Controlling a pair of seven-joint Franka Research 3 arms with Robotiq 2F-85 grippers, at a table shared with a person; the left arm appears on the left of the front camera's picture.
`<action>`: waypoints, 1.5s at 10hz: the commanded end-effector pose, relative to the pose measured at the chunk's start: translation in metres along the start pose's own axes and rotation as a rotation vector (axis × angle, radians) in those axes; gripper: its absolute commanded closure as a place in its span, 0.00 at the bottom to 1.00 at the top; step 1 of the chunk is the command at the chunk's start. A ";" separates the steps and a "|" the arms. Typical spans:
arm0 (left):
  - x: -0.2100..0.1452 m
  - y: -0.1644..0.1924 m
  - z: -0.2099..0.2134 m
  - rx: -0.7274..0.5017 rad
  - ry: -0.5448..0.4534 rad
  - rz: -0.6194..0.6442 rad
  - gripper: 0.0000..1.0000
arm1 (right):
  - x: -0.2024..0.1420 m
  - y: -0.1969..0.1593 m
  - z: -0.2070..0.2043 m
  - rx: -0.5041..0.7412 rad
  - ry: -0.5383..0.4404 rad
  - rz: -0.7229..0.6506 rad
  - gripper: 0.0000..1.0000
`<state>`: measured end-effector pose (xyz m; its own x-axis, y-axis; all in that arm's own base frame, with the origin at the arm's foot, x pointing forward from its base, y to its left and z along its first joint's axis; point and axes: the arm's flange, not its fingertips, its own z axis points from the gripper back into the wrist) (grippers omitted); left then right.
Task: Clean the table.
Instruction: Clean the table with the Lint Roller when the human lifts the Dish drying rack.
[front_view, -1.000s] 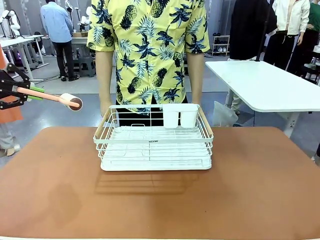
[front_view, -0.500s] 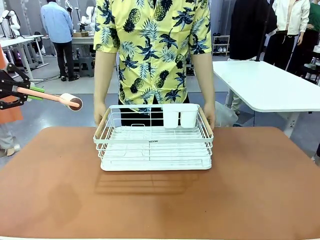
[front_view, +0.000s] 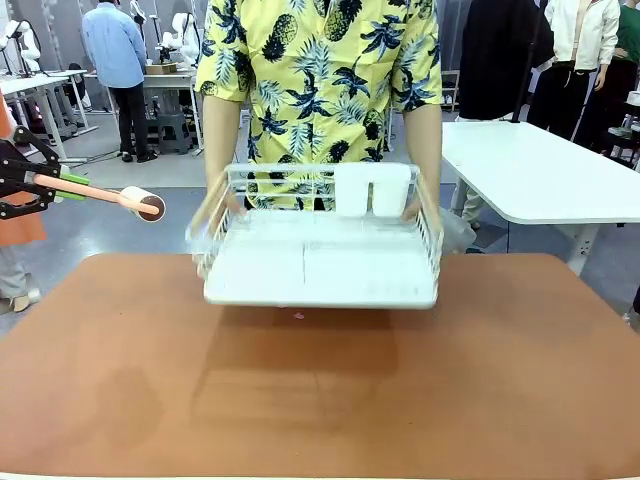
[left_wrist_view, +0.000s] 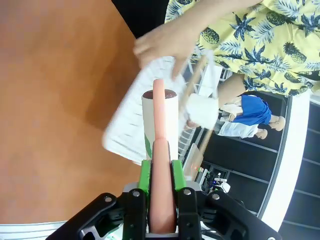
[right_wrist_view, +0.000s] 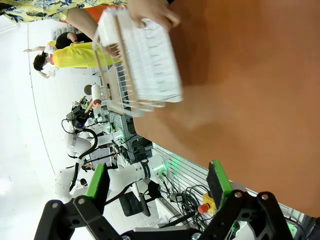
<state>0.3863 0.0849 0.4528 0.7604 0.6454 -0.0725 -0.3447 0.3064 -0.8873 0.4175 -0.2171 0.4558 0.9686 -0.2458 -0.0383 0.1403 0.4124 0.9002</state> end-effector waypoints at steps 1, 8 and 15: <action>0.000 0.000 0.000 0.000 -0.002 0.000 0.93 | 0.000 0.002 0.001 -0.005 -0.009 0.000 0.00; 0.000 0.000 0.000 0.000 -0.002 0.000 0.93 | 0.000 0.002 0.001 -0.005 -0.009 0.000 0.00; 0.000 0.000 0.000 0.000 0.000 0.000 0.81 | 0.000 0.002 0.001 -0.005 -0.009 0.000 0.00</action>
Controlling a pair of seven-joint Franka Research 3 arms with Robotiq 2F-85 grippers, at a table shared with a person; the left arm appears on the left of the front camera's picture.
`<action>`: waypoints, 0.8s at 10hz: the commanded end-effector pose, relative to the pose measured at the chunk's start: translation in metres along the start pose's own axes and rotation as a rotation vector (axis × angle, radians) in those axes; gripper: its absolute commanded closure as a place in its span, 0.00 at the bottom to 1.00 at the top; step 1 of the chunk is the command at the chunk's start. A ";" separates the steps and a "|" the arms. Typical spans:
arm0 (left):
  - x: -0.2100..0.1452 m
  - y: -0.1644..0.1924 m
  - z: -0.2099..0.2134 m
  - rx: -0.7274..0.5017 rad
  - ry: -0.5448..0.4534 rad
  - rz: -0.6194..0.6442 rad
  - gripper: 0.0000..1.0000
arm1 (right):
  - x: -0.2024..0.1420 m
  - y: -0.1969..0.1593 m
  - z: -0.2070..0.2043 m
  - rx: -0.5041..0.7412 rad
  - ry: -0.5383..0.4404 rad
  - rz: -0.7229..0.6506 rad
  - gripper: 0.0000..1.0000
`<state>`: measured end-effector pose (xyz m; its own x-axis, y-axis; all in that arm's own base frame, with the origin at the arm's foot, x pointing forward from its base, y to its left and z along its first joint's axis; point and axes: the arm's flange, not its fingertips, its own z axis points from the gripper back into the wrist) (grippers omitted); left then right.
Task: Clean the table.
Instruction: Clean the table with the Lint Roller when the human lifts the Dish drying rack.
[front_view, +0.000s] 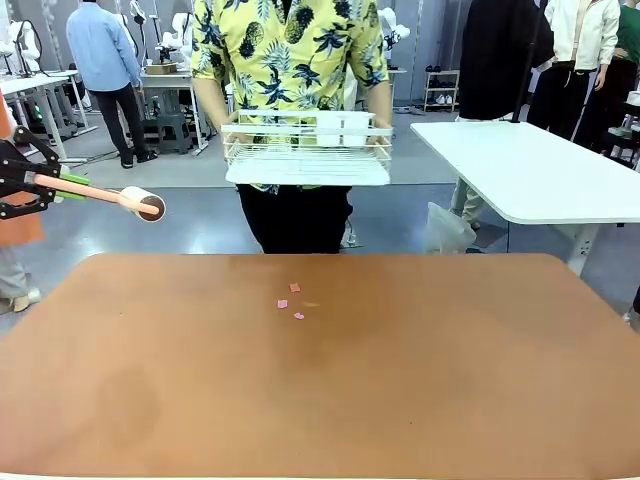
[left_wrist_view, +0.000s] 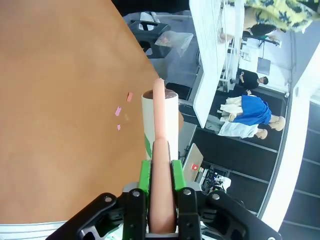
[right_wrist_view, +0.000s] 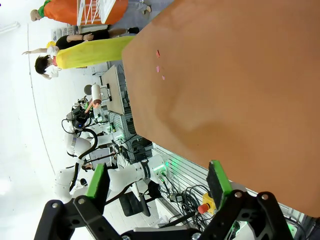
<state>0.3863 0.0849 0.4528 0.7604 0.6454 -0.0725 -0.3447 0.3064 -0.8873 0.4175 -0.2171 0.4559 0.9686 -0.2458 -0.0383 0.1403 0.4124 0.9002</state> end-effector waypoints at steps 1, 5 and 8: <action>0.005 -0.010 0.002 0.051 0.069 -0.089 0.81 | 0.000 0.002 0.001 -0.005 -0.009 0.000 0.00; 0.007 -0.048 -0.040 0.250 0.373 -0.555 0.81 | 0.000 0.002 0.001 -0.005 -0.009 0.000 0.00; 0.018 -0.061 -0.082 0.411 0.427 -0.791 0.81 | 0.000 0.002 0.001 -0.005 -0.009 0.000 0.00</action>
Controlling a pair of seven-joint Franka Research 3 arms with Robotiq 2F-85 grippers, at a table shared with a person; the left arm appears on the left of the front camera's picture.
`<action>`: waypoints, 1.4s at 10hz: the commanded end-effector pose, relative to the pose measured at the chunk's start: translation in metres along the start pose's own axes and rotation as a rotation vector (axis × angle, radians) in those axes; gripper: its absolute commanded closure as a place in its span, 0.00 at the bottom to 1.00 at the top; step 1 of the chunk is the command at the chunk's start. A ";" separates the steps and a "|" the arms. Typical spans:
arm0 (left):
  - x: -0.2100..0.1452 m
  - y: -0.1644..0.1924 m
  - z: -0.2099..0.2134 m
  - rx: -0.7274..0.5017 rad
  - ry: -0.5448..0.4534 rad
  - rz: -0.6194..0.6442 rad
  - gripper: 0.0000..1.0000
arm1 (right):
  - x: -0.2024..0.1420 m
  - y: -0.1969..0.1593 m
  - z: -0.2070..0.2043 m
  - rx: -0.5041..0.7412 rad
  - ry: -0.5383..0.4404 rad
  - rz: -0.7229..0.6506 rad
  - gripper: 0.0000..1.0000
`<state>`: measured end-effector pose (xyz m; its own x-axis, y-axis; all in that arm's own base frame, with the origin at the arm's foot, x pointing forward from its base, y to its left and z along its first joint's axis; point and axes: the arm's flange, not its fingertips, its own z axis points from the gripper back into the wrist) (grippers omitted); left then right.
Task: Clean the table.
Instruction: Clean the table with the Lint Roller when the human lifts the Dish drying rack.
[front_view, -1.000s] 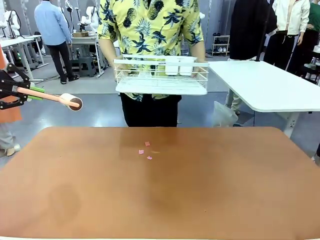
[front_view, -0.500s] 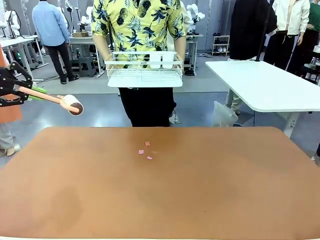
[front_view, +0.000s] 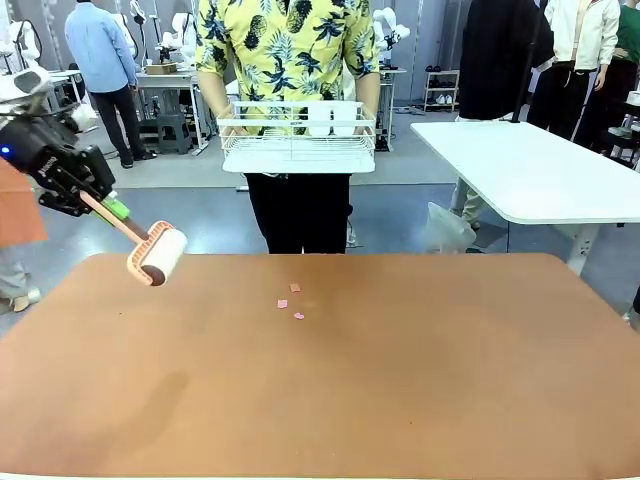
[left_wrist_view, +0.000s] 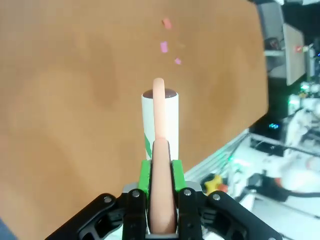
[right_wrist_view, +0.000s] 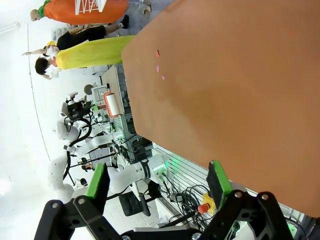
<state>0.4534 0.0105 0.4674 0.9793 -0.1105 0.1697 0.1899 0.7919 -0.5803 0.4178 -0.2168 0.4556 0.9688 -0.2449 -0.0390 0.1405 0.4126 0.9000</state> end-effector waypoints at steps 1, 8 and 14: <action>0.020 0.011 0.000 0.098 -0.059 -0.082 0.81 | 0.000 0.002 0.001 -0.005 -0.010 0.000 0.00; 0.028 0.012 -0.005 0.096 -0.039 -0.059 0.81 | 0.000 0.002 0.001 -0.005 -0.010 0.000 0.00; 0.082 0.003 -0.068 0.135 -0.041 0.099 0.81 | 0.000 0.002 0.001 -0.005 -0.010 0.000 0.00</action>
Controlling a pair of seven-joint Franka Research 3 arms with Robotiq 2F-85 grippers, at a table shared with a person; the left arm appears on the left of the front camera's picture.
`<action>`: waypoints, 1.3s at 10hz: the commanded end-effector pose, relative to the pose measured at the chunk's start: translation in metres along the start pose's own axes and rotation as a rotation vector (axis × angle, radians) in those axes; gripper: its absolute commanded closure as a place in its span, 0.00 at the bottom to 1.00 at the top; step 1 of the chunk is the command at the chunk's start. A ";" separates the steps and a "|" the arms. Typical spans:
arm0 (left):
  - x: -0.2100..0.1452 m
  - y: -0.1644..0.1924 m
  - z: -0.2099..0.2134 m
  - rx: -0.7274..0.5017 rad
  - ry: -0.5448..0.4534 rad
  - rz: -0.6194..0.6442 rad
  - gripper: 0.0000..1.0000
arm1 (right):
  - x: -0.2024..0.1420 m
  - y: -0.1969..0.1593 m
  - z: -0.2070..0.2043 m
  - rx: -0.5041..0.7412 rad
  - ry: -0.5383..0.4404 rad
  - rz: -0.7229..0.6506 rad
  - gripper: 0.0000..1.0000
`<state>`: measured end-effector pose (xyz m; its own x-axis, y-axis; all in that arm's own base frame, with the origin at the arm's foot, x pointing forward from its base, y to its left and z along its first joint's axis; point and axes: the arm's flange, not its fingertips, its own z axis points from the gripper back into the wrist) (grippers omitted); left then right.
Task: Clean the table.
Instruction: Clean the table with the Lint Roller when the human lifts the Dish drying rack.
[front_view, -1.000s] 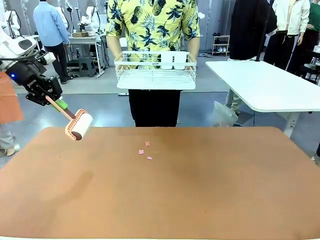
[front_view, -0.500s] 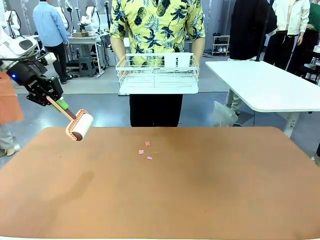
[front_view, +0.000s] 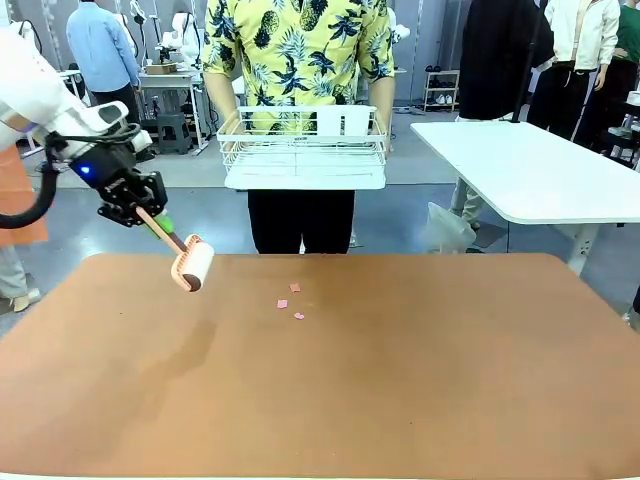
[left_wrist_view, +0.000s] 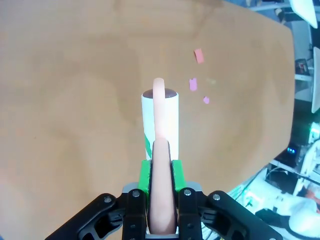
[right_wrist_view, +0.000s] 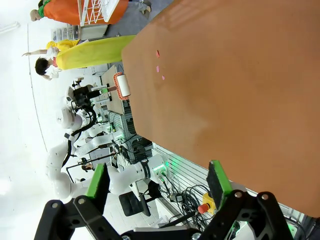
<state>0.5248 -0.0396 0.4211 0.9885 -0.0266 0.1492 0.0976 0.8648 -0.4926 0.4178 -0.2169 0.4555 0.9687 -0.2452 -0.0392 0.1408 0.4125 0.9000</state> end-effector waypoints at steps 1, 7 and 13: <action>0.022 0.001 -0.007 -0.011 0.009 0.061 0.81 | -0.001 0.002 0.001 -0.004 -0.010 0.000 0.00; 0.019 0.010 -0.057 -0.151 -0.040 0.070 0.81 | -0.001 0.002 0.001 -0.004 -0.010 0.000 0.00; 0.018 0.046 -0.094 -0.369 -0.008 0.094 0.81 | -0.001 0.002 0.001 -0.004 -0.010 0.000 0.00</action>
<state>0.5538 -0.0527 0.3244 0.9924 0.0728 0.0989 0.0250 0.6688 -0.7430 0.4176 -0.2173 0.4555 0.9684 -0.2462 -0.0391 0.1412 0.4124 0.9000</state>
